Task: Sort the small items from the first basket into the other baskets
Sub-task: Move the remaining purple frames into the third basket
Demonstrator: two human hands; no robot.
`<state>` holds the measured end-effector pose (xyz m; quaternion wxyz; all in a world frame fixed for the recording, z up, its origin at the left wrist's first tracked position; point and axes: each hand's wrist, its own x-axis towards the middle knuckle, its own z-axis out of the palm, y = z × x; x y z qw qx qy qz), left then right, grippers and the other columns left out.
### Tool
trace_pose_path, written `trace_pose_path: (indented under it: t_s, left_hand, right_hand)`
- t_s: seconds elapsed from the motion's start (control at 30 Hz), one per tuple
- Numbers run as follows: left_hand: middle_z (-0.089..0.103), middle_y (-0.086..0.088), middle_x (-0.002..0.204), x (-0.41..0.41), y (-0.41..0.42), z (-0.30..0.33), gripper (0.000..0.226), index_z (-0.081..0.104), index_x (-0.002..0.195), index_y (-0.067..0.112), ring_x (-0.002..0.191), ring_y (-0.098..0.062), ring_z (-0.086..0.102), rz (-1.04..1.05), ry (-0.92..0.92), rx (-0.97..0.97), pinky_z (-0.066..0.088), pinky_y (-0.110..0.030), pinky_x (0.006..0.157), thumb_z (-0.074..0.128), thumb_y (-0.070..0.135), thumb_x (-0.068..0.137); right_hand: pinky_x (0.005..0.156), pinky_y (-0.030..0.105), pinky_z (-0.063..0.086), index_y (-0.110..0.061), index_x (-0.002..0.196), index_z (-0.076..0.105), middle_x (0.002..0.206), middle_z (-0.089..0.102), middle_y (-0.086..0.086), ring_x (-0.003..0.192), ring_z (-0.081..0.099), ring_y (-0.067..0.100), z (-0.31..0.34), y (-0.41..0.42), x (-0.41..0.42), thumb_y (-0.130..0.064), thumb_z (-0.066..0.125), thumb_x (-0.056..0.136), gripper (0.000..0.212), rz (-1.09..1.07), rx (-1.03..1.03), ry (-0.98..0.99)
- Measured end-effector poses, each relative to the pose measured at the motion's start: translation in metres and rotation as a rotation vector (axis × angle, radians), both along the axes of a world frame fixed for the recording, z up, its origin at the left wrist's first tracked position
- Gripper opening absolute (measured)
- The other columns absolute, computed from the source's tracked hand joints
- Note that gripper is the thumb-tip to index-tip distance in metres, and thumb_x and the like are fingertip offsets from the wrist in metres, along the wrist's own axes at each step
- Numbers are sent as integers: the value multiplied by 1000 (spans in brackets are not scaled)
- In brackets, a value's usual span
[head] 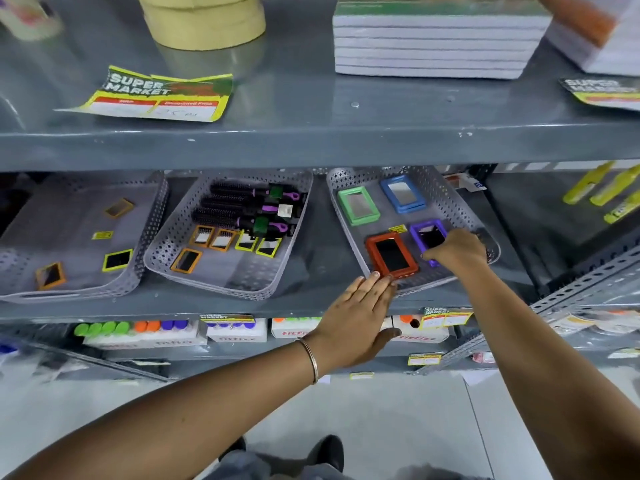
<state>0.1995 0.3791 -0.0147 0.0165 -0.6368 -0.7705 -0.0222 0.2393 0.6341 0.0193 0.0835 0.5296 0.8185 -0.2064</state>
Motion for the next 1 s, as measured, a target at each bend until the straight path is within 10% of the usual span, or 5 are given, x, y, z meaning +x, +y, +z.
trace_pose_path:
  t_s: [0.5,0.77,1.0]
  left_hand:
    - [16,-10,165,-12,-22,6,75,14,157,5,152,-26,9,77,-53,59,14,-43,123,27,55,103]
    - [15,-12,164,-97,-127,24,77,15,156,3,152,-27,11,420,-85,184,15,-43,122,32,55,102]
    - [13,-12,164,-168,-244,24,78,16,156,2,152,-29,9,815,-50,300,14,-43,123,28,55,100]
  right_hand:
    - [71,34,50,0,103,61,88,65,14,82,62,31,9,-4,-5,-37,84,70,55,65,17,-35]
    - [75,40,56,-4,85,65,90,72,26,85,70,38,51,-55,-42,-77,59,67,75,104,174,94]
    - [84,38,51,-16,122,65,116,70,18,105,66,37,112,-241,-150,-41,67,86,44,585,181,406]
